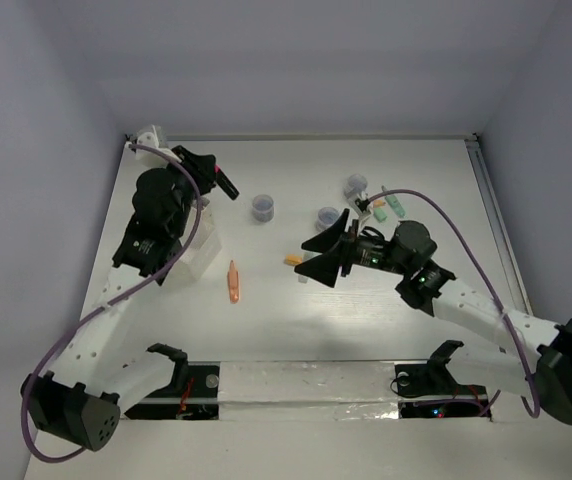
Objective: Sort the stationery into containers
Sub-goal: Place the pen in the storage box.
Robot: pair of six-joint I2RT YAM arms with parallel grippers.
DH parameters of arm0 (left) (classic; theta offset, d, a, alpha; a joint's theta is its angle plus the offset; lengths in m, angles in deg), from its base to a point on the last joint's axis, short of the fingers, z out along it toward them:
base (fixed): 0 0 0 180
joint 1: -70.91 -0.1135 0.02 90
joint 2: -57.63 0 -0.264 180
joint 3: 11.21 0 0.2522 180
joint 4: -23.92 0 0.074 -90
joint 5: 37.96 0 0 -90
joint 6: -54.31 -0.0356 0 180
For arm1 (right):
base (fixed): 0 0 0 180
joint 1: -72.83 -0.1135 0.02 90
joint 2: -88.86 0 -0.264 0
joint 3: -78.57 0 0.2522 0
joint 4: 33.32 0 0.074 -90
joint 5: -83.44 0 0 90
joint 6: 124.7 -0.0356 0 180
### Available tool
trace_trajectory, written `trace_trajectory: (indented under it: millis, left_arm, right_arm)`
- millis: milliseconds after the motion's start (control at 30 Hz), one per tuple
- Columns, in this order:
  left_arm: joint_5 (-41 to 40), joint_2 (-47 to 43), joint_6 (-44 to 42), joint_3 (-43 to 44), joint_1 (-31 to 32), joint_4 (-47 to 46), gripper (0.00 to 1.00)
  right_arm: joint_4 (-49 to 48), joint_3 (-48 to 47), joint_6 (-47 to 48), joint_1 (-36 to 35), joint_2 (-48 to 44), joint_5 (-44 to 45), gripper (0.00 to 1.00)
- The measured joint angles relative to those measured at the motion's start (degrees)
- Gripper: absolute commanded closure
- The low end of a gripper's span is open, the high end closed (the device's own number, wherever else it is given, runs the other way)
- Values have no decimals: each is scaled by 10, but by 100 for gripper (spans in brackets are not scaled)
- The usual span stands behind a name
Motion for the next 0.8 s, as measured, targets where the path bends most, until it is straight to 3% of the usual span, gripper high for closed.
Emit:
trace_trajectory:
  millis: [333, 800]
  left_arm:
    - [-137, 119, -70, 92, -145, 40, 100]
    - [-218, 296, -135, 119, -171, -5, 100]
  right_arm:
    - [123, 43, 58, 0, -66, 99, 0]
    - [148, 43, 64, 0, -54, 109, 0]
